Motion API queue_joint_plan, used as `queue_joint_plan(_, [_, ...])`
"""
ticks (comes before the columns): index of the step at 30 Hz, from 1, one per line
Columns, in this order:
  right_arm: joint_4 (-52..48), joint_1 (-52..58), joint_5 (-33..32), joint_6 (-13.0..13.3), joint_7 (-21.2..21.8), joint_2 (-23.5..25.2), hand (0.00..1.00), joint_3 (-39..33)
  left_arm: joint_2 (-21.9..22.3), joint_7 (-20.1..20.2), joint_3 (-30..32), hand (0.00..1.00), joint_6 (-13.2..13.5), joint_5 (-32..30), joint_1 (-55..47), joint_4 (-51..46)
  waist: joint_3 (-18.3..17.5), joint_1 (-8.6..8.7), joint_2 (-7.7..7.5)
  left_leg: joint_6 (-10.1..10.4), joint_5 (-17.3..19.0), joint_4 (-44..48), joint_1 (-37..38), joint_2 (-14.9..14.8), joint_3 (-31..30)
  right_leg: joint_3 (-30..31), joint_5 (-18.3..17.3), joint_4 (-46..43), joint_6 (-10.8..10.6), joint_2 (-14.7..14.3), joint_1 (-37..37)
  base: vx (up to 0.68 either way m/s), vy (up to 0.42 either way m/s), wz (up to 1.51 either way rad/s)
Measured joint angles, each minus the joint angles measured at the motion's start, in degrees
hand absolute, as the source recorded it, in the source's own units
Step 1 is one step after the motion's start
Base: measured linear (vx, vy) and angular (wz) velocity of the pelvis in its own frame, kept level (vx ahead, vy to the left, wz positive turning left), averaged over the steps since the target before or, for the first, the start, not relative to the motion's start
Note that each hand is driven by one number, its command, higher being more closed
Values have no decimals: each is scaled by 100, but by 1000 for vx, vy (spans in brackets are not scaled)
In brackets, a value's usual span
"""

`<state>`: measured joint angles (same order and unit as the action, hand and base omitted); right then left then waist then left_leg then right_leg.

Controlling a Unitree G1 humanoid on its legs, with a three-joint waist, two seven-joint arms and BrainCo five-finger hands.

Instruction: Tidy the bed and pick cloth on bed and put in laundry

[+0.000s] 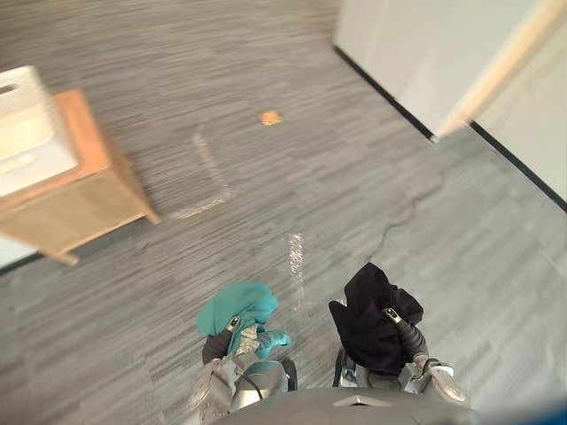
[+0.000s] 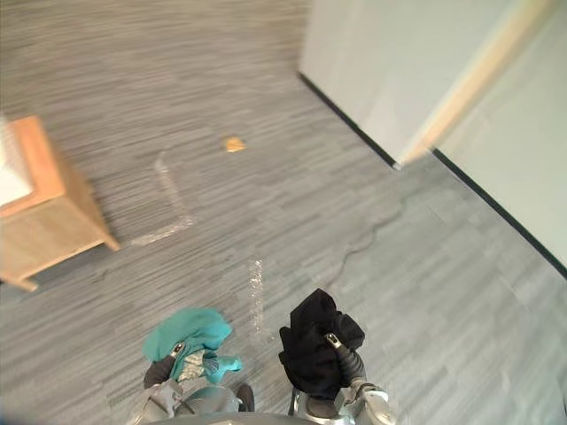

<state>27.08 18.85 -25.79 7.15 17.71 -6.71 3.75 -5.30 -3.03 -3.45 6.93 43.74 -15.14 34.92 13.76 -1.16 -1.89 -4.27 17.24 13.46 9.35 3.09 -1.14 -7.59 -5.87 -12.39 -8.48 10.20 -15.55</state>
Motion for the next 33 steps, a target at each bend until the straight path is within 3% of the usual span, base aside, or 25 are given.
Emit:
queue_joint_plan(1, [-27, 10, -8, 2, 2, 2, 100, 18, -30, -3, 0, 100, -20, 3, -46, -3, -10, 2, -16, 88, 131, 22, 123, -22, -64, 131, 129, 80, -93, 3, -39, 565, -418, 168])
queue_joint_plan(2, [-56, 18, -52, 10, 5, -4, 100, 74, -86, -19, 6, 100, -31, 6, -203, -28, -49, 31, -21, 145, 507, 107, 371, -123, -158, 208, 348, -126, 20, -24, -63, 590, -470, 159])
queue_joint_plan(3, [-134, 121, -69, -13, -18, -24, 100, 146, -156, -12, 6, 100, -67, 18, -406, -28, -171, 33, -91, 213, 848, 205, 545, -129, -355, 393, 762, -799, 326, -44, -257, 592, -495, 139])
queue_joint_plan(4, [-130, 76, -69, -71, -63, -113, 100, 162, -116, -32, 12, 100, -130, 22, -486, 64, -231, 11, 79, 310, 916, 297, 648, -212, -422, 343, 465, -1277, 346, -128, -355, 679, -518, 71])
queue_joint_plan(5, [-124, -66, -78, -156, -140, -234, 100, 198, 44, -50, 12, 100, -168, 30, -750, 90, -364, -77, 303, 527, 861, 1011, 402, -428, -196, 182, 44, -1607, 502, -217, -360, 530, -390, 25])
queue_joint_plan(6, [-136, -211, -113, -189, -179, -311, 100, 194, 234, -38, 24, 100, -133, 57, -836, 129, -330, -97, 572, 834, 436, 2348, -220, -713, 225, 39, -113, -1514, 594, -298, -158, 593, -410, 20])
queue_joint_plan(7, [-153, -231, -113, -191, -187, -339, 100, 167, 307, -21, 62, 100, -93, 52, -873, 136, -304, -111, 697, 839, 23, 2967, -519, -913, 423, -6, -154, -1340, 669, -400, 27, 381, -259, 29])
queue_joint_plan(8, [-152, -256, -110, -228, -210, -335, 100, 162, 384, 26, 104, 100, -58, -23, -926, 135, -269, -145, 896, 850, -744, 3922, -1008, -1231, 624, -134, -136, -920, 797, -518, 464, 587, -345, 32])
queue_joint_plan(9, [-145, -322, -113, -289, -215, -321, 100, 149, 426, 28, 157, 100, 40, -119, -970, 139, -243, -158, 875, 849, -597, 4415, -1385, -1320, 826, -217, -180, -579, 877, -526, 890, 506, -280, 33])
queue_joint_plan(11, [-147, -320, -112, -301, -210, -263, 100, 97, 433, 55, 171, 100, 179, -250, -950, 90, -167, -180, 735, 832, -355, 4304, -1730, -1325, 1234, -400, -185, -14, 908, -507, 1545, 484, -303, 29])
queue_joint_plan(14, [-153, -311, -111, -295, -229, -231, 100, -44, 438, 79, 226, 100, 302, -409, -915, -17, -108, -182, 568, 766, -233, 2580, -2057, -1138, 2165, -743, -298, 604, 888, -563, 2284, 431, -197, 44])
queue_joint_plan(16, [-149, -293, -112, -224, -327, -281, 100, -93, 465, 155, 241, 100, 510, -533, -926, -76, -39, -196, 448, 701, -781, 658, -2208, -719, 2705, -1001, -462, 829, 749, -569, 2727, 451, -63, 45])
queue_joint_plan(19, [-79, -317, -118, -123, -327, -318, 100, -118, 468, 163, 178, 100, 597, -686, -912, -136, -30, -308, 453, 775, -1396, -397, -2255, -597, 2753, -1038, -637, 959, 533, -625, 3073, 434, 33, 8])
queue_joint_plan(20, [-69, -338, -196, -54, -331, -304, 100, -103, 455, 210, 168, 100, 643, -688, -932, -197, -24, -362, 386, 523, -1914, -447, -2225, -591, 2770, -1012, -844, 936, 425, -565, 3270, 503, 114, -21])
queue_joint_plan(21, [-71, -365, -234, 21, -370, -295, 100, -99, 423, 285, 194, 100, 666, -694, -935, -294, -97, -458, 236, 59, -1720, -208, -2255, -471, 2883, -983, -1057, 665, 263, -348, 3243, 520, 106, -21])
queue_joint_plan(22, [-60, -397, -288, 46, -409, -308, 100, -99, 408, 284, 209, 100, 666, -721, -864, -334, -88, -455, 207, -7, -1555, -83, -2269, -436, 2890, -972, -1119, 296, 158, -267, 3111, 514, 127, 0])
queue_joint_plan(24, [-29, -659, -336, 58, -454, -209, 100, -67, 270, 255, 269, 100, 598, -842, -535, -371, -34, -299, 74, -171, -1255, -183, -1934, -178, 2853, -849, -884, -2580, -64, 416, 1977, 479, 165, 17])
queue_joint_plan(25, [-28, -705, -334, 63, -452, -151, 100, -53, 220, 242, 251, 100, 578, -908, -485, -385, -1, -277, -35, -238, -1188, -220, -1805, -67, 2846, -805, -690, -3357, 21, 619, 1684, 428, 162, 19])
queue_joint_plan(26, [-19, -719, -317, 64, -443, -16, 100, -16, 16, 147, 213, 100, 503, -1064, -366, -382, 23, -208, -248, -235, -1020, -293, -1503, 135, 2713, -686, -587, -4688, 147, 925, 1135, 520, 139, 41])
queue_joint_plan(27, [-19, -674, -298, 65, -432, 7, 100, 20, -41, 38, 139, 100, 467, -1137, -309, -393, 78, -115, -274, -230, -894, -363, -1165, 199, 2506, -753, -590, -5146, 323, 981, 875, 439, 111, 52])
queue_joint_plan(29, [-35, -480, -267, 82, -433, 7, 100, 24, -30, -1, 16, 100, 430, -1132, -311, -459, 118, 12, -157, -199, -786, -531, -681, 201, 2192, -886, -738, -5012, 511, 921, 518, 469, 80, 77])
queue_joint_plan(31, [-56, -255, -276, 93, -428, 44, 100, 110, -47, 0, -78, 100, 330, -1131, -299, -612, 114, 135, -171, -184, -732, -660, -272, 180, 1838, -904, -893, -4113, 446, 742, 253, 594, 24, 110])
queue_joint_plan(32, [-70, -120, -284, 95, -385, 126, 100, 123, -64, 5, -102, 100, 299, -1122, -264, -678, 119, 177, -165, -131, -671, -671, -122, 131, 1569, -868, -889, -3122, 407, 547, 155, 514, -70, 118])
queue_joint_plan(33, [-27, -84, -283, 94, -304, 187, 100, 139, -64, 5, -112, 100, 225, -1121, -191, -669, 133, 178, -135, -20, -606, -619, -40, 35, 1316, -742, -671, -1827, 365, 267, 158, 506, -93, 98])
